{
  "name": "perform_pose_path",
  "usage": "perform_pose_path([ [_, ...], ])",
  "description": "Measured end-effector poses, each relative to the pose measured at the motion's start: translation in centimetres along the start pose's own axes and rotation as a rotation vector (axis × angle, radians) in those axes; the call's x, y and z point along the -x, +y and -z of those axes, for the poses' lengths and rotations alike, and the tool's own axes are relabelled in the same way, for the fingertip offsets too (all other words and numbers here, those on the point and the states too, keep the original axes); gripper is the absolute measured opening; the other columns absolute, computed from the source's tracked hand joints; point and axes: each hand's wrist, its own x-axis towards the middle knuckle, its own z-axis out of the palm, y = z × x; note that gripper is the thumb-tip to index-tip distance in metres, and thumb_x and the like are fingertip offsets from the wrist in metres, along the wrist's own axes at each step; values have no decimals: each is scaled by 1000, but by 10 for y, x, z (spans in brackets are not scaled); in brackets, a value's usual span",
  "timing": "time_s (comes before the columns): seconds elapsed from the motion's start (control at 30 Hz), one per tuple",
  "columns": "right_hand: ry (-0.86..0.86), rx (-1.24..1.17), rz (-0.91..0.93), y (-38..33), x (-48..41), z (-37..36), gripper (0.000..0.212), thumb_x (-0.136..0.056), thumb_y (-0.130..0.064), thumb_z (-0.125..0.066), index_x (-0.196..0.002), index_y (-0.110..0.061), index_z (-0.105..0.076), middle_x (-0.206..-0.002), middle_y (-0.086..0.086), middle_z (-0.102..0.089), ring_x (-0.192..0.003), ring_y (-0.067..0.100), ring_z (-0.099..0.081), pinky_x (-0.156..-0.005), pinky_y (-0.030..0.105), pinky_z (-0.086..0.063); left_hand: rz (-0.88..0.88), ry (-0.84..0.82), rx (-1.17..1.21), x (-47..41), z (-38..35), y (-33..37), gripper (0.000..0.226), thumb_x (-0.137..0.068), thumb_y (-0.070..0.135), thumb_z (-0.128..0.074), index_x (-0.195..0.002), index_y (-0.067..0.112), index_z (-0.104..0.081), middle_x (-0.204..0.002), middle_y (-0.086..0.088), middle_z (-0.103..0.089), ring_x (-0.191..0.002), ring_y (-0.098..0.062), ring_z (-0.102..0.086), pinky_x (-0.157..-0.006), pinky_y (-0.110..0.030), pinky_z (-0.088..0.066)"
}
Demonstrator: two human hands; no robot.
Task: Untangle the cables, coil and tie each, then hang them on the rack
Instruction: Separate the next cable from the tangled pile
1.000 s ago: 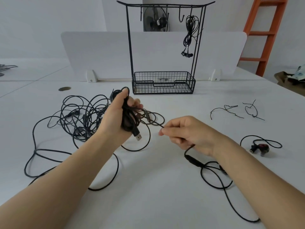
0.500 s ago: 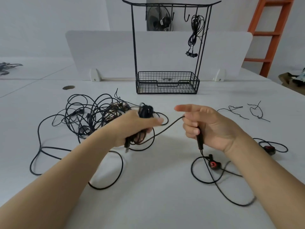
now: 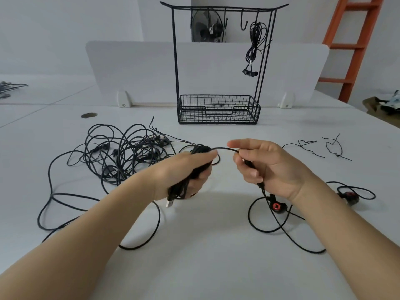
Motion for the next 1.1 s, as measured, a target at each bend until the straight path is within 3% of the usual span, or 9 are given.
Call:
perform_pose_path([
  [0.13, 63, 82, -53, -1, 0, -3, 23, -67, -15, -55, -85, -4, -62, -54, 2, -57, -36, 6, -40, -32, 13, -23, -55, -63, 161, 1, 1, 1, 38, -75, 49, -43, -64, 13, -50, -40, 3, -24, -42, -13, -18, -39, -19, -16],
  [0.37, 130, 214, -83, 0, 0, -5, 14, -80, -15, -57, -76, -2, -62, -50, 3, -56, -33, 8, -35, -33, 14, -22, -162, -4, 456, -3, 5, 0, 42, -97, 42, -29, -103, 19, -64, -48, 3, -32, -44, -12, -27, -42, -19, -21],
  [0.47, 198, 341, -15, 4, -2, -13, 20, -90, -17, -54, -75, -7, -64, -49, 1, -56, -35, 9, -38, -37, 17, -26, -206, 51, 551, -4, 3, 1, 44, -97, 41, -30, -96, 19, -68, -55, 1, -39, -46, -11, -30, -40, -17, -24],
  [0.57, 197, 510, 25, 10, -2, -23, 20, -92, -22, -52, -78, -14, -64, -48, -3, -57, -35, 9, -41, -40, 19, -30, -239, 163, 610, -5, 0, 1, 51, -96, 40, -33, -70, 16, -69, -63, -1, -48, -53, -13, -40, -41, -18, -32],
  [0.67, 89, 619, -7, 15, -1, -28, 15, -92, -24, -52, -83, -22, -64, -49, -5, -56, -36, 8, -41, -41, 16, -34, -257, 227, 683, -8, 1, 0, 53, -96, 40, -36, -52, 16, -54, -66, 0, -54, -65, -14, -53, -62, -25, -42],
  [0.77, 31, 753, -48, 16, 0, -24, 9, -90, -18, -56, -93, -23, -62, -51, -4, -52, -37, 4, -39, -43, 12, -35, -268, 282, 830, -8, 5, 1, 49, -96, 38, -39, -53, 15, -46, -62, -3, -57, -69, -19, -64, -75, -33, -48],
  [0.87, 97, 907, -63, 15, -2, -15, 9, -89, -15, -57, -91, -20, -63, -53, -4, -49, -36, 1, -41, -44, 10, -34, -254, 300, 957, -7, 10, 2, 39, -95, 34, -41, -61, 15, -40, -53, -2, -47, -45, -17, -52, -55, -23, -49],
  [0.97, 270, 1027, 22, 14, -6, -7, 17, -86, -9, -57, -81, -25, -62, -56, -9, -49, -45, 0, -45, -57, 18, -39, -165, 311, 804, -7, 15, 3, 32, -93, 25, -43, -63, 16, -38, -50, 0, -42, -37, -12, -37, -39, -14, -35],
  [1.1, 419, 892, 178, 7, -5, -8, 15, -87, -5, -57, -84, -16, -67, -60, -11, -55, -42, -4, -46, -47, 7, -33, -55, 260, 287, -3, 12, 1, 27, -88, 18, -55, -64, 12, -45, -51, -4, -50, -37, -13, -39, -35, -16, -31],
])
